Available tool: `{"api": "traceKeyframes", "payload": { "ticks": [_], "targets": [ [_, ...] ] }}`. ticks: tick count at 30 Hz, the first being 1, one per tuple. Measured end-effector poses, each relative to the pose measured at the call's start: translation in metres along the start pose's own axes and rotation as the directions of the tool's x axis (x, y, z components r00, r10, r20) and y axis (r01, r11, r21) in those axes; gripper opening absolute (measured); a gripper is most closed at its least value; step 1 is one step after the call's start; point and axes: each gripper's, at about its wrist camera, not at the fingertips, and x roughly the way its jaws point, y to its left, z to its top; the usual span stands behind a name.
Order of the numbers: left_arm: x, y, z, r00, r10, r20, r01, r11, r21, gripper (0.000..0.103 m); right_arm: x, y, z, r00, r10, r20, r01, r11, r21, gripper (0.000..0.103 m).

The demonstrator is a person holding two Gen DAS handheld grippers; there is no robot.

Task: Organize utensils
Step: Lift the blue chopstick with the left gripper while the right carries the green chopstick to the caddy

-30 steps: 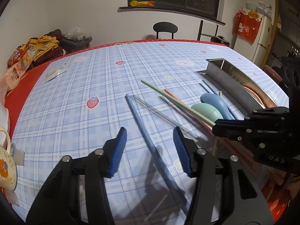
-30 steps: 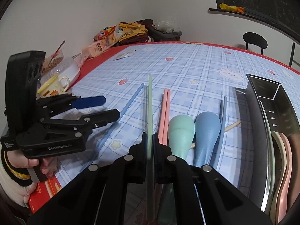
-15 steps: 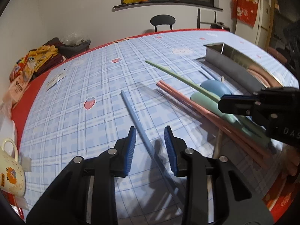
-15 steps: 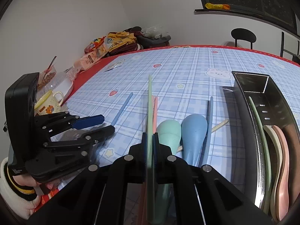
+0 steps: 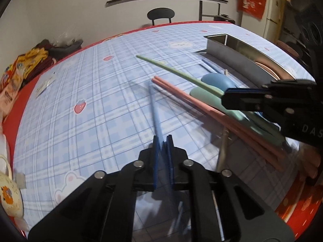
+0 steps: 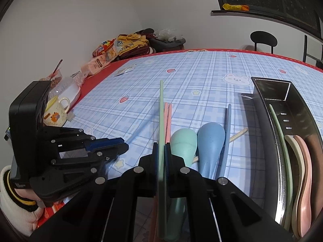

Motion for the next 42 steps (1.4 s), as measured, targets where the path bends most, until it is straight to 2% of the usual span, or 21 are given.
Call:
{"api": "traceKeyframes", "payload": {
  "ticks": [8, 14, 17, 20, 22, 28, 30, 33, 36, 38, 39, 41, 42],
  "targets": [
    [0.003, -0.001, 0.002, 0.999, 0.044, -0.006, -0.044, 0.999, -0.001, 0.015, 0.001, 0.000, -0.001, 1.000, 0.000, -0.004, 0.000, 1.000, 0.003, 0.007],
    [0.004, -0.001, 0.002, 0.999, 0.052, -0.006, -0.052, 0.999, -0.005, 0.016, 0.002, -0.001, 0.000, 1.000, -0.001, -0.005, 0.001, 1.000, 0.009, 0.007],
    [0.004, -0.013, 0.003, 0.994, 0.113, -0.001, -0.113, 0.992, 0.055, 0.013, 0.001, -0.002, 0.000, 1.000, -0.002, -0.004, 0.002, 1.000, 0.010, 0.007],
    [0.007, -0.033, 0.001, 0.979, 0.205, 0.014, -0.204, 0.967, 0.155, 0.009, 0.001, -0.003, 0.000, 1.000, -0.003, -0.001, 0.003, 1.000, 0.014, 0.007],
    [0.007, -0.036, 0.001, 0.975, 0.224, 0.019, -0.223, 0.960, 0.171, 0.009, 0.001, -0.003, 0.000, 1.000, -0.004, -0.001, 0.004, 1.000, 0.014, 0.007],
    [0.002, -0.014, 0.003, 0.993, 0.116, 0.015, -0.116, 0.991, 0.068, 0.010, 0.000, -0.004, 0.000, 1.000, -0.002, 0.000, 0.002, 1.000, 0.014, 0.007],
    [-0.002, 0.001, 0.003, 0.998, 0.056, 0.025, -0.056, 0.998, -0.009, 0.010, 0.001, -0.004, 0.001, 1.000, 0.000, 0.000, 0.000, 1.000, 0.015, 0.007],
    [-0.008, 0.023, 0.001, 0.998, -0.022, 0.067, 0.030, 0.991, -0.128, 0.010, 0.000, -0.004, 0.000, 1.000, 0.000, 0.000, 0.000, 1.000, 0.015, 0.007],
    [-0.010, 0.045, -0.003, 0.989, -0.108, 0.098, 0.129, 0.963, -0.238, 0.010, 0.000, -0.005, 0.001, 1.000, 0.004, 0.001, -0.004, 1.000, 0.019, 0.007],
    [-0.009, 0.063, -0.007, 0.977, -0.175, 0.119, 0.204, 0.925, -0.321, 0.010, -0.001, -0.005, 0.000, 1.000, 0.007, 0.001, -0.007, 1.000, 0.022, 0.007],
    [-0.008, 0.075, -0.010, 0.966, -0.219, 0.137, 0.255, 0.894, -0.368, 0.010, -0.001, -0.005, 0.000, 1.000, 0.011, 0.000, -0.011, 1.000, 0.026, 0.007],
    [-0.010, 0.091, -0.016, 0.951, -0.262, 0.167, 0.309, 0.846, -0.434, 0.010, -0.001, -0.006, 0.000, 1.000, 0.019, -0.002, -0.019, 0.999, 0.033, 0.007],
    [-0.012, 0.100, -0.019, 0.938, -0.287, 0.196, 0.347, 0.812, -0.470, 0.010, -0.001, -0.007, 0.001, 1.000, 0.024, -0.004, -0.024, 0.999, 0.038, 0.007]
  ]
}}
